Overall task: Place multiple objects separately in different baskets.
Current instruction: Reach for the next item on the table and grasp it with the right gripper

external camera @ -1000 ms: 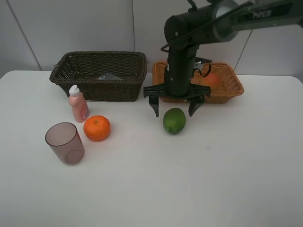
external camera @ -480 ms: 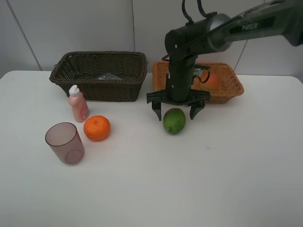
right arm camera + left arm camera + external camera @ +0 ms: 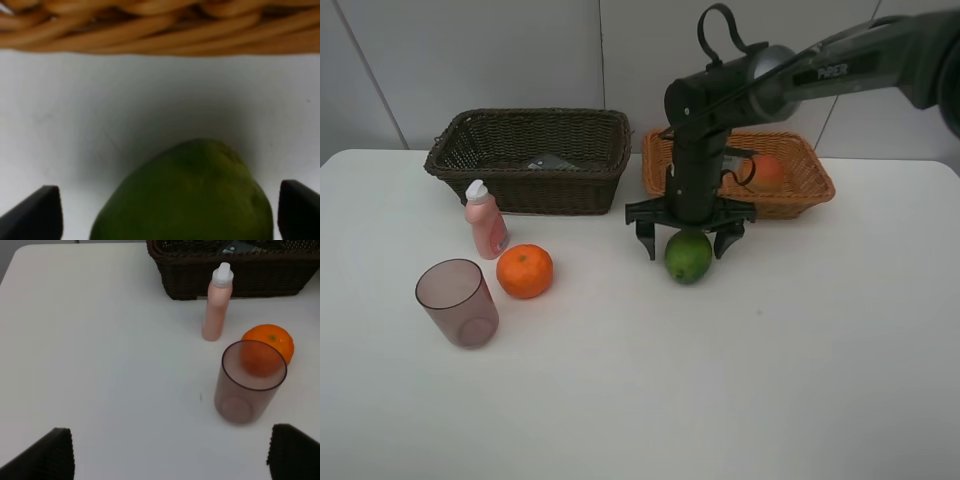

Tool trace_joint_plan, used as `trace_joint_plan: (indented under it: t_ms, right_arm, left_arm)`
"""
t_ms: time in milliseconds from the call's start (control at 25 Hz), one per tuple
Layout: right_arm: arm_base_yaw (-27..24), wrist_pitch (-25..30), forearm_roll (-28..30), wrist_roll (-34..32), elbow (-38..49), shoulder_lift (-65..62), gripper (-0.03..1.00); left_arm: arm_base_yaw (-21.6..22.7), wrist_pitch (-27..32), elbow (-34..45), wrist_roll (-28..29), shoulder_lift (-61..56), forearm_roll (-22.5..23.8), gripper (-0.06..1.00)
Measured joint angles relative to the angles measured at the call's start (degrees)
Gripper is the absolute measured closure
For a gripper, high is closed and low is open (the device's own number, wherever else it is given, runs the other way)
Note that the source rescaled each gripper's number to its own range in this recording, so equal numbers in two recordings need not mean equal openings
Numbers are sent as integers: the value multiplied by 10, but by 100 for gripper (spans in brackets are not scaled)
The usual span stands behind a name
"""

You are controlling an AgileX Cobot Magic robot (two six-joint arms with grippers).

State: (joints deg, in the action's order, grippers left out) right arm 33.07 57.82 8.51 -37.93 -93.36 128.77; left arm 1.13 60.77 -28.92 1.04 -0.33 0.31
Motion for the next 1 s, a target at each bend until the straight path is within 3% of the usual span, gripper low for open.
trace_joint_plan:
  t_ms: [320,840,920,1000]
  right_arm:
    - [-5,-1,-3,0,0,0,6]
    - [-5,8,-3,2,0,0,6]
    - [-5,12,-3,2,0,0,12]
    - [-5,12,-3,2,0,0,30]
  left_arm:
    - [0,0,0,0,0,0,-6]
    - [0,0,0,0,0,0,-6]
    - [0,0,0,0,0,0,-6]
    - [0,0,0,0,0,0,-6]
